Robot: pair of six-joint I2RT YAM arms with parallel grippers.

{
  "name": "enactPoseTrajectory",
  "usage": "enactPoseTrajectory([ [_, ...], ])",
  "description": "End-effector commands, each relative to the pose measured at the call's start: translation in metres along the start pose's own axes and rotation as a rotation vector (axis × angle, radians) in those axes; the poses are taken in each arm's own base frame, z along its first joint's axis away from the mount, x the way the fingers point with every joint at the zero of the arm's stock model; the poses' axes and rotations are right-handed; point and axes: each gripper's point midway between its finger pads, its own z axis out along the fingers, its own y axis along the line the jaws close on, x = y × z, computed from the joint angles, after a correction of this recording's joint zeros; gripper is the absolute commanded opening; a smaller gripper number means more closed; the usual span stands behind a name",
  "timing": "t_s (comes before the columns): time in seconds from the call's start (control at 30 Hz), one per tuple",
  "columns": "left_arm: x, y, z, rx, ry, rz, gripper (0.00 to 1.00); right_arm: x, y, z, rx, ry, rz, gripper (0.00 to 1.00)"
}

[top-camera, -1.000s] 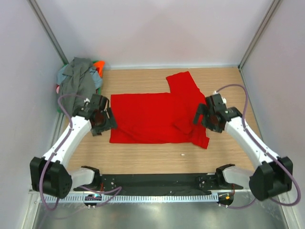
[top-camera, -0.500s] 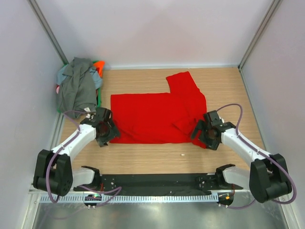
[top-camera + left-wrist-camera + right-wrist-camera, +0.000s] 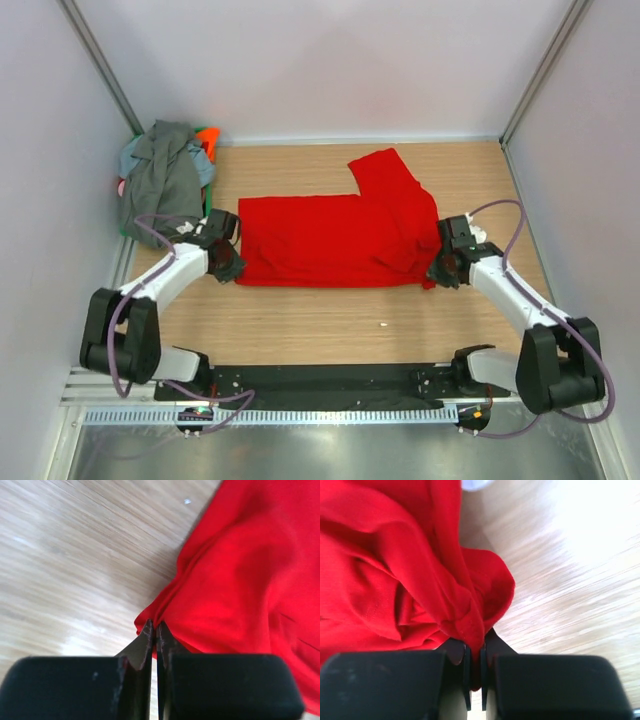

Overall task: Fold and stack the t-shirts
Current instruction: Fold the tshirt

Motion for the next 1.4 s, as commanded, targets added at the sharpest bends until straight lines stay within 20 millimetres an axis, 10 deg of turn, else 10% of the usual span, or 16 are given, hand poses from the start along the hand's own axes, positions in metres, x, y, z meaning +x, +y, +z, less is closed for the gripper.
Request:
enactPoseTrajectory([
  [0.0, -0.037, 0.019, -0.044, -0.025, -0.153, -0.031, 0.00, -0.049, -0.015, -0.038, 0.072, -0.208, 0.031, 0.11],
  [0.27, -0.019, 0.054, -0.087, 0.005, -0.114, -0.108, 0.01, -0.035, -0.017, -0.050, 0.037, -0.171, 0.092, 0.70],
  [0.4, 0.010, 0.037, -0.103, 0.153, -0.010, -0.154, 0.61, -0.031, -0.003, -0.059, -0.047, -0.156, 0.124, 0.92],
  [0.53, 0.005, 0.041, -0.129, 0.183, -0.061, -0.107, 0.82, -0.032, 0.016, -0.064, -0.146, -0.134, 0.068, 0.94],
  [0.8, -0.023, 0.049, -0.165, 0.178, -0.182, 0.205, 0.80, -0.018, 0.082, -0.075, -0.380, -0.077, -0.160, 0.79],
  [0.97, -0.012, 0.018, -0.163, 0.357, -0.140, 0.240, 0.78, 0.010, 0.126, -0.068, -0.420, -0.031, -0.269, 0.69],
  [1.37, -0.010, 0.019, -0.161, 0.347, -0.126, 0.246, 0.75, 0.036, 0.128, -0.011, -0.280, 0.049, -0.284, 0.60],
])
